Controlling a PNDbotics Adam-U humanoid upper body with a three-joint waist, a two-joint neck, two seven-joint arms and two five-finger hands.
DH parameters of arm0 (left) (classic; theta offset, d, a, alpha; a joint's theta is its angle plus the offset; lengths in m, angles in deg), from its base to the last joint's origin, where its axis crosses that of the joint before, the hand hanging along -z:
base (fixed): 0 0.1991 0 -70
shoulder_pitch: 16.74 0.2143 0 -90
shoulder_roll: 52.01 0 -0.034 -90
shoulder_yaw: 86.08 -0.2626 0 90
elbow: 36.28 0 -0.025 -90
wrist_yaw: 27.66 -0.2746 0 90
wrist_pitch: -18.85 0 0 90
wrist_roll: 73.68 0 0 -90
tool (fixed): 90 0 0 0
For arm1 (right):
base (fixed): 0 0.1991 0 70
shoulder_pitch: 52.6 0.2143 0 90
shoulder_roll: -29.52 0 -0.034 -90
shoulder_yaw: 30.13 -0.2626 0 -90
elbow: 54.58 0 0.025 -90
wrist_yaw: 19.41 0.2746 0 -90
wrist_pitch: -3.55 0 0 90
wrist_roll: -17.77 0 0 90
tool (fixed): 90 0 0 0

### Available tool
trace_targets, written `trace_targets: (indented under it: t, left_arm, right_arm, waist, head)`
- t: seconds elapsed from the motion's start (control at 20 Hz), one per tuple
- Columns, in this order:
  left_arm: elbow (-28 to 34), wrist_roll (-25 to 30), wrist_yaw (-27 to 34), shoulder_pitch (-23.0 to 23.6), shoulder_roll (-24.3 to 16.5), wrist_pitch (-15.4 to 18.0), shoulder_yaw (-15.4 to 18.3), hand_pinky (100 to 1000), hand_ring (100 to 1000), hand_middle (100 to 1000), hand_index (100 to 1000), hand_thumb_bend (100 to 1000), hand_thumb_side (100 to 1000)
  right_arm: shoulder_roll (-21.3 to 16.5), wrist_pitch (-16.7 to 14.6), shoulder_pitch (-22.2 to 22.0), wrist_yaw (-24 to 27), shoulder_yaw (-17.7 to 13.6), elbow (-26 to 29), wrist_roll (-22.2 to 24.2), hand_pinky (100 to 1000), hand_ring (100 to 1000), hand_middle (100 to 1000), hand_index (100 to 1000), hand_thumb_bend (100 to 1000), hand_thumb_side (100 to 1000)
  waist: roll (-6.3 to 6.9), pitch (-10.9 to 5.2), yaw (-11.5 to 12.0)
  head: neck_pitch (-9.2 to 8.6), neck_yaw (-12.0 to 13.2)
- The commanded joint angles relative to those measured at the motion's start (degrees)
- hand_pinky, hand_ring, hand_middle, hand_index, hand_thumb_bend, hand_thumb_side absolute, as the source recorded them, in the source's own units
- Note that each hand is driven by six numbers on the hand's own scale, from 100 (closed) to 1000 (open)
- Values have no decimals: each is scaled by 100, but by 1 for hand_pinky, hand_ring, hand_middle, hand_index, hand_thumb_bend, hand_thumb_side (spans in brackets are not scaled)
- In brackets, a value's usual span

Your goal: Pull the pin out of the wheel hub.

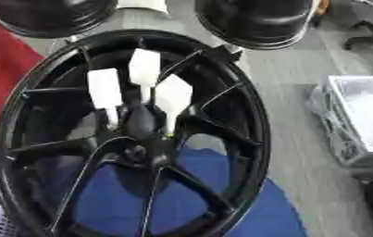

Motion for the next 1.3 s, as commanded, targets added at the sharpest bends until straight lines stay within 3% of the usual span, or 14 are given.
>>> trace_targets:
  t: [0.05,0.2,0.3,0.6,0.65,0.7,0.85,1.0,1.3]
  left_arm:
    - [119,-29,10,-18,-307,6,92,848,779,802,880,485,755]
    - [128,-40,16,24,-314,-2,100,848,779,803,879,485,751]
    - [118,-54,5,26,-315,-33,101,848,778,804,879,447,760]
    - [140,2,-61,-14,-308,-121,39,848,780,808,876,434,760]
    - [139,4,-63,-16,-307,-138,36,847,779,806,874,433,762]
    - [139,4,-61,-13,-309,-150,36,854,784,811,878,410,772]
    - [170,63,-47,6,-328,-127,38,859,791,813,879,398,772]
    - [191,73,-35,0,-334,-120,62,853,792,812,877,397,769]
    - [202,99,-8,-17,-336,-173,60,853,786,809,874,389,772]
  right_arm:
    - [-174,-8,124,-37,-20,108,58,796,700,662,792,100,637]
    - [-171,-14,188,-99,52,131,245,800,714,672,804,100,617]
    - [-192,-86,331,-280,200,201,750,812,732,685,835,128,580]
    - [-66,-957,1084,-1255,664,352,3330,865,776,728,854,191,543]
    - [-19,-1120,1211,-1369,748,373,3739,876,804,748,857,261,537]
    - [26,-1262,1325,-1477,819,398,4116,880,819,759,856,207,533]
    - [124,-1531,1585,-1632,1040,538,4982,886,839,786,883,193,574]
    - [184,-1605,1759,-1664,1189,691,5423,885,824,780,875,228,537]
    - [207,-1674,1907,-1555,1538,1000,5520,870,815,774,856,269,491]
  waist:
    - [31,-136,4]
    - [27,-145,0]
    - [23,-161,-5]
    - [-3,-198,-20]
    - [-12,-198,-16]
    - [-17,-194,-16]
    - [-37,-173,7]
    - [-68,-146,23]
    - [-114,-101,61]
  head:
    - [50,-77]
    - [80,-76]
    - [126,-59]
    - [193,-34]
    - [200,-37]
    - [202,-40]
    - [232,-82]
    - [238,-113]
    - [95,-186]
